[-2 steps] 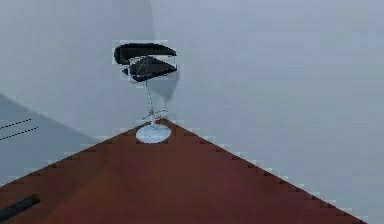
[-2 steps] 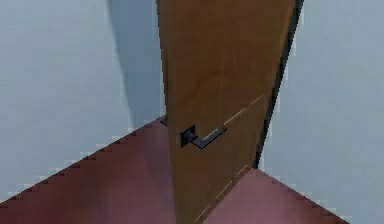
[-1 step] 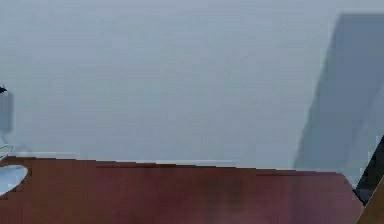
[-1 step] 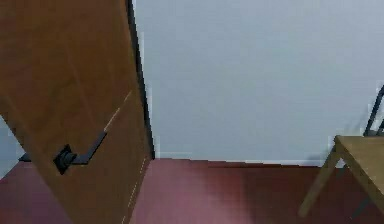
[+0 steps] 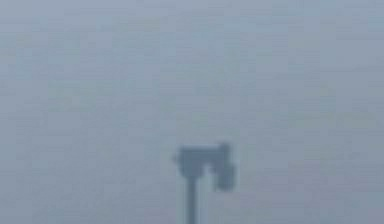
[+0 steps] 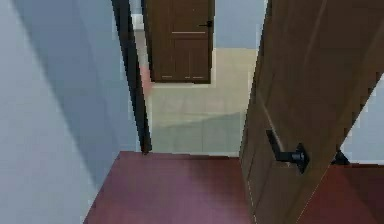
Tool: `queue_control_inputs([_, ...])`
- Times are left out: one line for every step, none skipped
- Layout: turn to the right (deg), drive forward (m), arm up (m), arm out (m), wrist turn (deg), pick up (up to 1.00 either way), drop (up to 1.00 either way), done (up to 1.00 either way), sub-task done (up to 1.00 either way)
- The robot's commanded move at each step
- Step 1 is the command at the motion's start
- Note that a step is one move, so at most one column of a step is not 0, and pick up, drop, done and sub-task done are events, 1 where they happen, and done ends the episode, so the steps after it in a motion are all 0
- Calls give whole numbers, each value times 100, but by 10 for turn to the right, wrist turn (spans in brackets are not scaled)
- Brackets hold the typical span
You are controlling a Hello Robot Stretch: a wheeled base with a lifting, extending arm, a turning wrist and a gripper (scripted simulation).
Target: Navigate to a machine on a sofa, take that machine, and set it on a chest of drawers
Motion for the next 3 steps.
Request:
queue_control_inputs([450,0,0,0,0,0,0,0,0])
queue_control_inputs([450,0,0,0,0,0,0,0,0])
queue_control_inputs([30,0,0,0,0,0,0,0,0])
